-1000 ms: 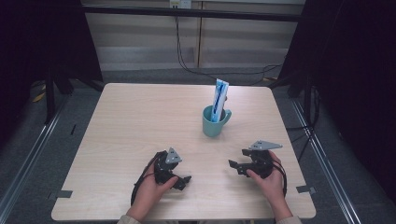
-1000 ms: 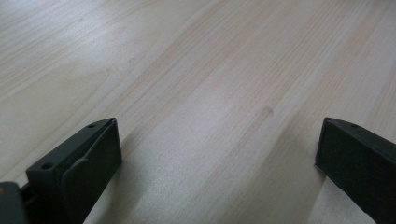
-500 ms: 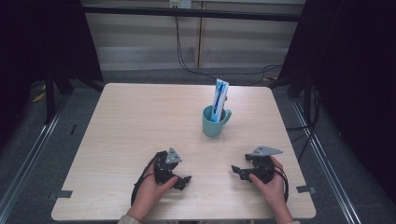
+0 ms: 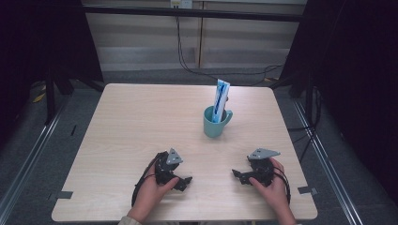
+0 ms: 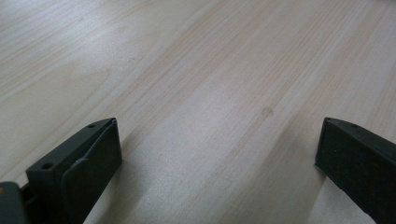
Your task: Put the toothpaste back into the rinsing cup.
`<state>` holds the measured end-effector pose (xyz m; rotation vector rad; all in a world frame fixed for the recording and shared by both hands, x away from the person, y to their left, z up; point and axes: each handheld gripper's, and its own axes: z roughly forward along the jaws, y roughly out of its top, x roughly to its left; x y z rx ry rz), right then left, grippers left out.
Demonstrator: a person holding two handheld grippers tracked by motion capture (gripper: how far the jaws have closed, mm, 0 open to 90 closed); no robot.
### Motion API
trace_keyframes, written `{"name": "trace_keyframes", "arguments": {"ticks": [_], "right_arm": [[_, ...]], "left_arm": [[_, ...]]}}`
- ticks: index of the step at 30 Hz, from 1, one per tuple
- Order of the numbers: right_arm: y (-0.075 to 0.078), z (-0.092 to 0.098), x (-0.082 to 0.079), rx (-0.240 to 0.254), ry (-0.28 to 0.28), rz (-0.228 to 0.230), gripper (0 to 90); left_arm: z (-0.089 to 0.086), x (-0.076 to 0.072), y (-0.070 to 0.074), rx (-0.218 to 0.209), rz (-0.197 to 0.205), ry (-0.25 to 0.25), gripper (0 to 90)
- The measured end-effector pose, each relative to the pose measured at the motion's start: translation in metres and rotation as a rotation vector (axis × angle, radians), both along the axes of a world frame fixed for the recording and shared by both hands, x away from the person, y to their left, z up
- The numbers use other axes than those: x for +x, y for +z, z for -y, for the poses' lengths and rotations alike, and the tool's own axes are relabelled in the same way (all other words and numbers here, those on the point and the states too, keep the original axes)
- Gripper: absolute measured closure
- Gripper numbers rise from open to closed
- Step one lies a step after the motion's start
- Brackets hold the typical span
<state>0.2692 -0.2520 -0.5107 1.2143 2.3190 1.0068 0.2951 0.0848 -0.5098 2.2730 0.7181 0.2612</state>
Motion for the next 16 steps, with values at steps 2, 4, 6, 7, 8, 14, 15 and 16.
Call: {"name": "trace_keyframes", "arguments": {"ticks": [2,4,6,7,8,14,15,16], "right_arm": [[0.0000,0.0000,0.0000,0.001,0.001,0.000,13.9],[0.0000,0.0000,0.0000,0.001,0.000,0.000,13.9],[0.0000,0.0000,0.0000,0.001,0.001,0.000,13.8],[0.0000,-0.0001,0.0000,-0.003,0.000,0.001,13.8],[0.0000,-0.0001,0.0000,-0.003,0.000,0.001,13.8],[0.0000,-0.0001,0.0000,-0.003,-0.001,0.000,13.9],[0.0001,-0.0001,0.0000,-0.003,-0.001,0.000,13.8],[0.0001,-0.0001,0.0000,-0.003,-0.001,0.000,13.8]], "left_arm": [[0.0001,0.0000,-0.0001,-0.001,0.000,0.000,0.0],[0.0000,0.0000,-0.0001,-0.001,0.000,0.000,0.0],[0.0000,0.0000,-0.0001,-0.001,0.000,0.000,0.0],[0.0000,0.0000,-0.0001,-0.001,0.000,0.000,0.0],[0.0000,0.0000,-0.0001,-0.001,0.000,0.000,0.0],[0.0000,0.0000,0.0000,0.000,-0.001,0.000,0.0],[0.0002,0.0000,0.0000,0.001,0.000,0.001,0.0],[0.0002,0.0000,0.0000,0.001,0.000,0.001,0.0]]}}
